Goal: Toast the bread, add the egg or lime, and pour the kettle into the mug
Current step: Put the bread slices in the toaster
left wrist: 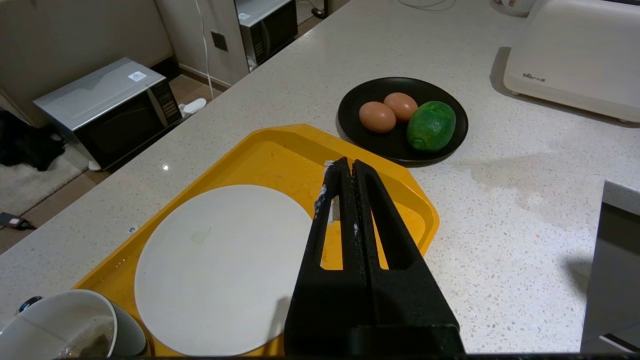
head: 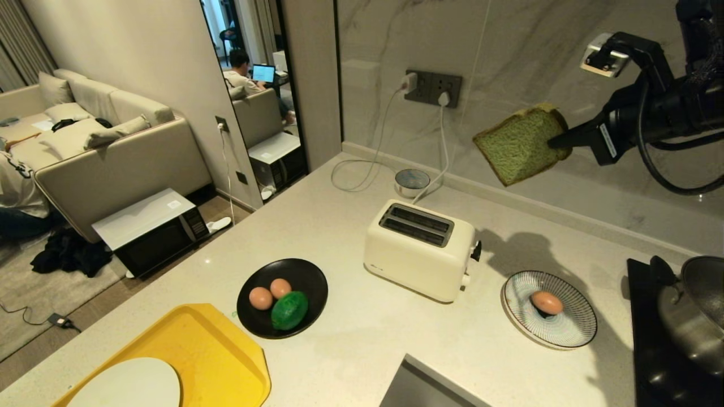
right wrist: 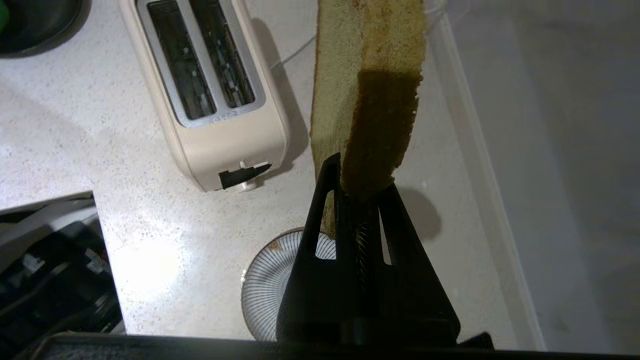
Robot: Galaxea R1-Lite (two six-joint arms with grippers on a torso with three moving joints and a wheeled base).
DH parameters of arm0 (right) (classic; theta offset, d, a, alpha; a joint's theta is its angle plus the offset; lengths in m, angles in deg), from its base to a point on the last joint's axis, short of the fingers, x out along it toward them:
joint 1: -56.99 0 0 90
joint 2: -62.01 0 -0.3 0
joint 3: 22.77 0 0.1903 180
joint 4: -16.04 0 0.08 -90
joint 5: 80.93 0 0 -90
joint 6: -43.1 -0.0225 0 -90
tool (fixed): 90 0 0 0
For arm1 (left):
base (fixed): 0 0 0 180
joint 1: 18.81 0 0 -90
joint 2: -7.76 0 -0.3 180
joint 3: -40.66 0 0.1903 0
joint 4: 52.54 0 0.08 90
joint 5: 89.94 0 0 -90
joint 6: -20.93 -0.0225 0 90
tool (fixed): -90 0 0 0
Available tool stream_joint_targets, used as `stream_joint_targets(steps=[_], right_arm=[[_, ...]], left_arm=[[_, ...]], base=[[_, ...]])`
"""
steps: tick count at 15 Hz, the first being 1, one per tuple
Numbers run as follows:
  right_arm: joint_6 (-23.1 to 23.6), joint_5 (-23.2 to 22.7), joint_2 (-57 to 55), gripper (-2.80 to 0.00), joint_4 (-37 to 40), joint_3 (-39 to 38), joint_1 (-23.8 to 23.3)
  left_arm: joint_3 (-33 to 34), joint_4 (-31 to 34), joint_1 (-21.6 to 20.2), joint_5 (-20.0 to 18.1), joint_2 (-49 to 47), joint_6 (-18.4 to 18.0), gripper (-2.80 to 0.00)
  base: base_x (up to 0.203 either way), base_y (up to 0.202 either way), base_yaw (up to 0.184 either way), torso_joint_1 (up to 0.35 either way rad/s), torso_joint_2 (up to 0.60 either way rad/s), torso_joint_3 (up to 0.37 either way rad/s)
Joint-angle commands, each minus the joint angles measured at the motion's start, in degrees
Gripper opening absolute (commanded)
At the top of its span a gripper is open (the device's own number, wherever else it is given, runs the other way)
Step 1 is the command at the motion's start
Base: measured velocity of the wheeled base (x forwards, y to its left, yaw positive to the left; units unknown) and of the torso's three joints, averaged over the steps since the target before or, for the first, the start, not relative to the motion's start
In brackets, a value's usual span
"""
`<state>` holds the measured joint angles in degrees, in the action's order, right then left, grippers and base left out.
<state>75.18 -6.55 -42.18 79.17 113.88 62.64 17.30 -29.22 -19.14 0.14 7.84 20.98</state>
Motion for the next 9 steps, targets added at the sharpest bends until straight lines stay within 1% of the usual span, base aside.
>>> stream_joint_targets(steps=[1, 3, 5, 7, 9], right_arm=[[0.9, -0.7, -1.8, -2.80, 0.2, 0.0, 2.6], [1.6, -0.8, -3.7, -2.80, 0.0, 0.3, 6.0], [2.7, -0.5, -4.8, -2.80, 0.0, 0.6, 8.3], [4.3, -0.3, -5.8, -2.80, 0.0, 0.6, 9.7], [4.6, 0.1, -7.1, -2.80, -0.2, 0.7, 10.2]], left_arm=[[0.0, 0.0, 0.0, 0.0, 0.0, 0.0, -2.80], [0.0, 0.0, 0.0, 0.0, 0.0, 0.0, -2.80], [0.0, 0.0, 0.0, 0.0, 0.0, 0.0, -2.80], [0.0, 0.0, 0.0, 0.0, 0.0, 0.0, -2.80], [0.0, 0.0, 0.0, 0.0, 0.0, 0.0, -2.80]], base=[[0.000, 0.000, 0.000, 0.000, 0.00, 0.000], [0.000, 0.000, 0.000, 0.000, 0.00, 0.000], [0.000, 0.000, 0.000, 0.000, 0.00, 0.000], [0.000, 0.000, 0.000, 0.000, 0.00, 0.000], [0.000, 0.000, 0.000, 0.000, 0.00, 0.000]])
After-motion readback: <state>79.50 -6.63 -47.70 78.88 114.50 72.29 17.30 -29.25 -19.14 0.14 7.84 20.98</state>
